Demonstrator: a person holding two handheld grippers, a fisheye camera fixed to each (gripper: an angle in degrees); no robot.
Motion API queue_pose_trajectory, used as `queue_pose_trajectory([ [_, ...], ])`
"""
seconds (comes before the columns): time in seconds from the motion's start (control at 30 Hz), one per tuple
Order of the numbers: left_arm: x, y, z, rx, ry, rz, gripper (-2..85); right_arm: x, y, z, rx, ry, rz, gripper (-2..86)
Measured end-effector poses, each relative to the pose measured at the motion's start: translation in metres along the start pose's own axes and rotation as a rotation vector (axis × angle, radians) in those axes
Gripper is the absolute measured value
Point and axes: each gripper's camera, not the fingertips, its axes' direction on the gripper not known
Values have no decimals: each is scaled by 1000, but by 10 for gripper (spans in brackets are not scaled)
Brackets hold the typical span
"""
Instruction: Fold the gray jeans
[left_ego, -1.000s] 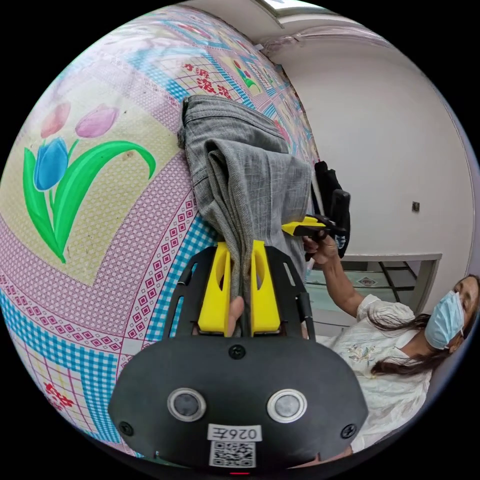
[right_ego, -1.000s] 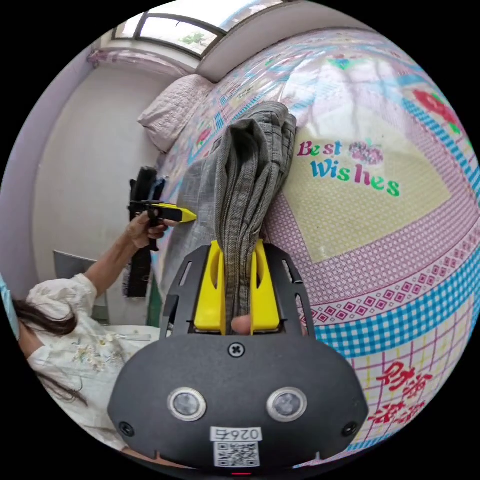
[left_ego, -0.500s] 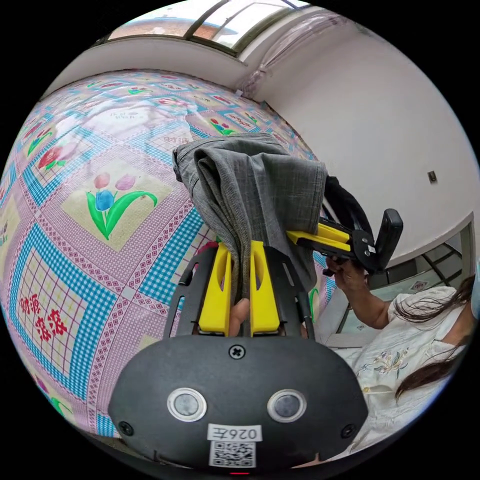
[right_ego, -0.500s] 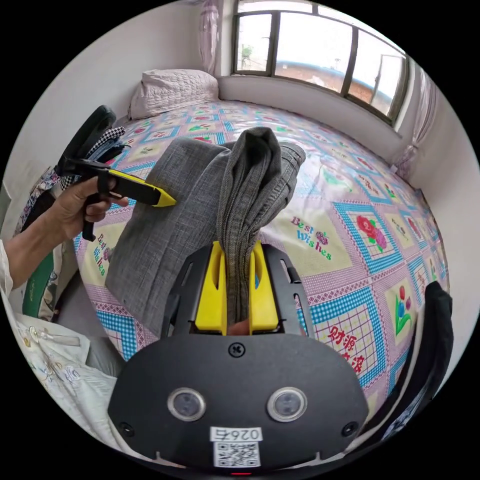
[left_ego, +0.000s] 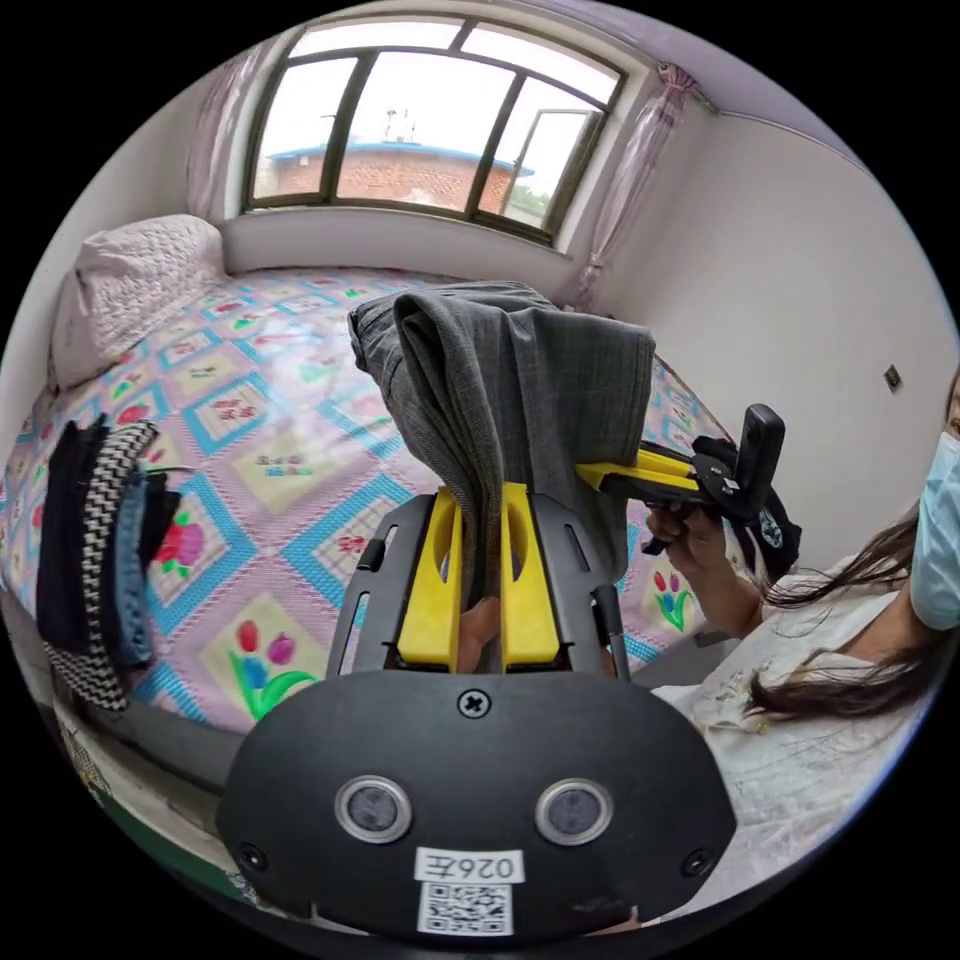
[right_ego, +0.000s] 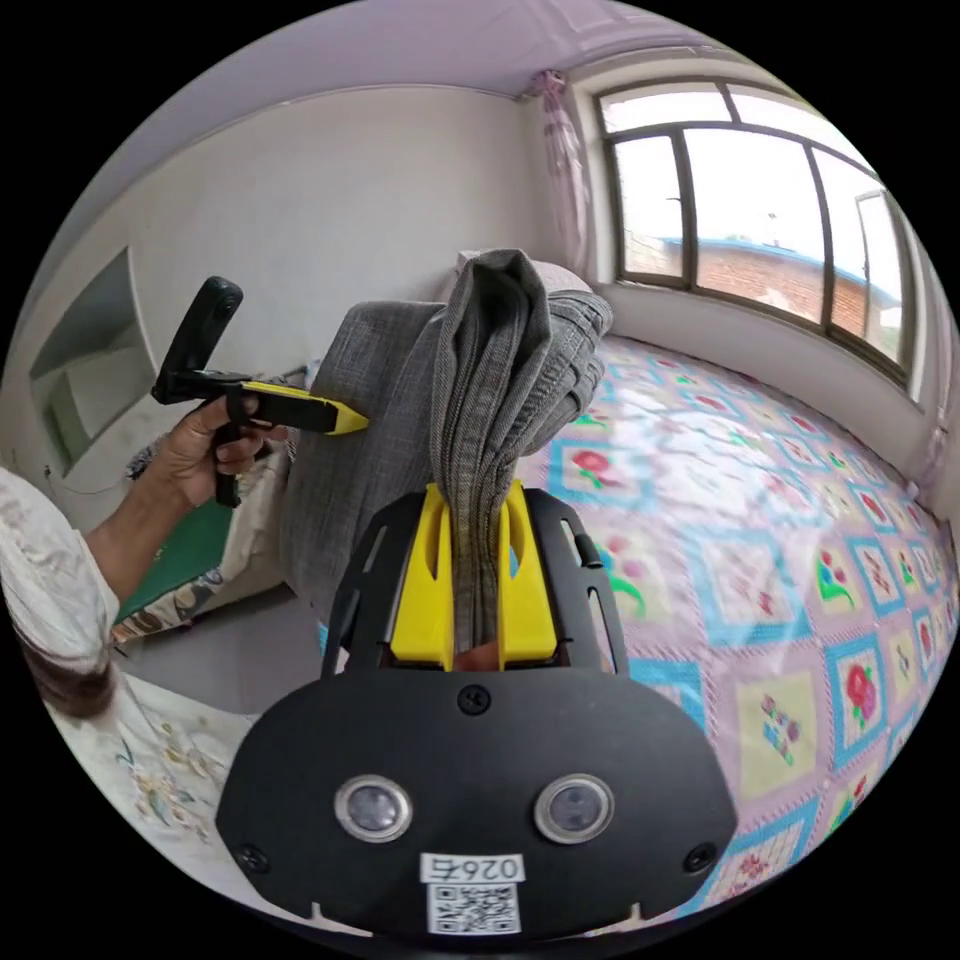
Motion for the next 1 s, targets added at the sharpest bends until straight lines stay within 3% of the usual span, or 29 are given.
queue_pose_trajectory([
  [0.27, -114, -19, -207, -28, -354, 80, 63, -195, -223, 149, 165, -282, -114, 26],
  [0.43, -264, -74, -281, -184, -453, 7, 64, -280, -365, 283, 152, -451, -22, 28],
  [0.53, -377, -92, -260, -243, -369, -103, 67, -291, -417, 393, 69, -524, 138, 31],
  [0.67, -504, -67, -162, -370, -204, -319, 73, -262, -405, 570, -250, -535, 451, 32],
  [0.73, -548, -35, -105, -389, -82, -423, 74, -242, -386, 598, -264, -546, 510, 30],
  [0.9, -592, -6, -131, -171, 251, -484, 69, -205, -393, 601, -215, -641, 526, 37],
  [1.0, -605, -1, -170, -102, 229, -482, 12, -189, -408, 596, -218, -674, 505, 35],
])
